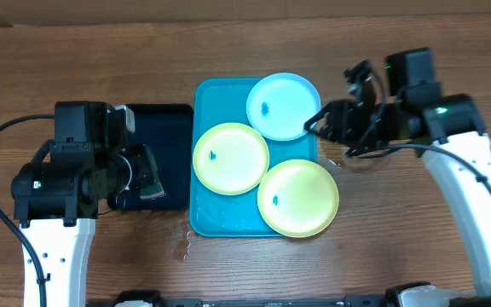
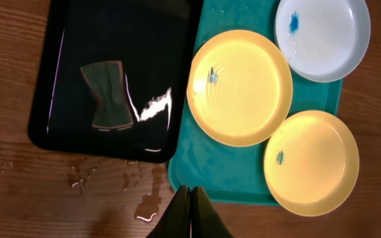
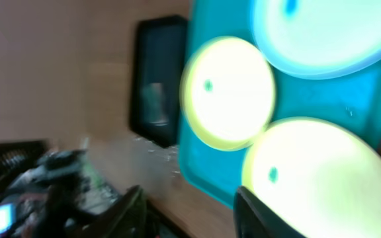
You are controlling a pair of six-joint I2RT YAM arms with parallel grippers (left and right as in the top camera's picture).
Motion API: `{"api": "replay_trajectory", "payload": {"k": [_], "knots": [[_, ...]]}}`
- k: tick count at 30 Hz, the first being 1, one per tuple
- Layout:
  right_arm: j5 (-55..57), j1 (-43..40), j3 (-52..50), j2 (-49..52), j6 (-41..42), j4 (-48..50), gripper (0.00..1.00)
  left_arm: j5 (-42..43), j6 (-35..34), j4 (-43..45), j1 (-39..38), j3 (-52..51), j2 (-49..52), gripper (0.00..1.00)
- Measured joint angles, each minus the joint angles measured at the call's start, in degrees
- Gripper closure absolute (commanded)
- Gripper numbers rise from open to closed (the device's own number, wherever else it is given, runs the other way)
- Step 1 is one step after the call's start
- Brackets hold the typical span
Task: Clean dirty plates on tray and stack at the side
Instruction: 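Reach the right gripper to the yellow plate's rim near the blue plate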
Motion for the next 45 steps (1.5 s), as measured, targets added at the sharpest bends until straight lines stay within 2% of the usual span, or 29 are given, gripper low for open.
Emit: {"api": "replay_trajectory", "payload": {"k": [3, 4, 5, 11, 18, 20, 21, 23, 31, 41, 45], "knots": [[9.25, 6.16, -0.07, 0.11, 2.54, -0.24, 0.47, -0.09, 0.04, -0.15, 0.0, 0.0, 0.04, 0.92], [12.28, 8.35, -0.13, 0.33, 3.52, -0.13, 0.47, -0.11, 0.04, -0.22, 0.0, 0.0, 0.11, 0.87], [14.99, 10.21, -0.17, 0.68, 4.66, -0.02, 0.47, -0.09, 0.04, -0.52, 0.0, 0.0, 0.22, 0.7], [30.53, 20.48, -0.39, 7.28, 11.96, 2.05, 0.46, -0.66, 0.31, -4.33, 0.0, 0.0, 2.1, 0.5], [35.41, 23.23, -0.61, 17.25, 14.14, 7.02, 0.5, -3.17, 0.5, -4.44, 0.0, -0.02, 4.15, 0.49], [36.13, 23.23, -0.66, 19.91, 14.47, 8.85, 0.57, -3.52, 0.5, -4.46, 0.0, -0.07, 4.85, 0.51], [36.3, 23.23, -0.68, 20.94, 14.56, 9.62, 0.61, -3.56, 0.5, -4.46, 0.0, -0.07, 5.27, 0.55], [36.65, 23.23, -0.7, 22.82, 14.75, 11.69, 0.64, -3.67, 0.59, -4.46, 0.0, -0.11, 5.99, 0.55], [36.83, 23.23, -0.72, 26.64, 14.91, 15.26, 0.7, -3.98, 0.55, -4.44, 0.0, -0.13, 8.09, 0.52], [36.89, 23.23, -0.76, 31.01, 14.95, 18.45, 0.96, -3.98, 0.55, -4.59, 0.0, -0.22, 9.22, 0.5], [37.2, 23.21, -0.76, 31.01, 14.91, 19.04, 0.96, -4.02, 0.52, -4.55, 0.0, -0.22, 9.22, 0.5]]}}
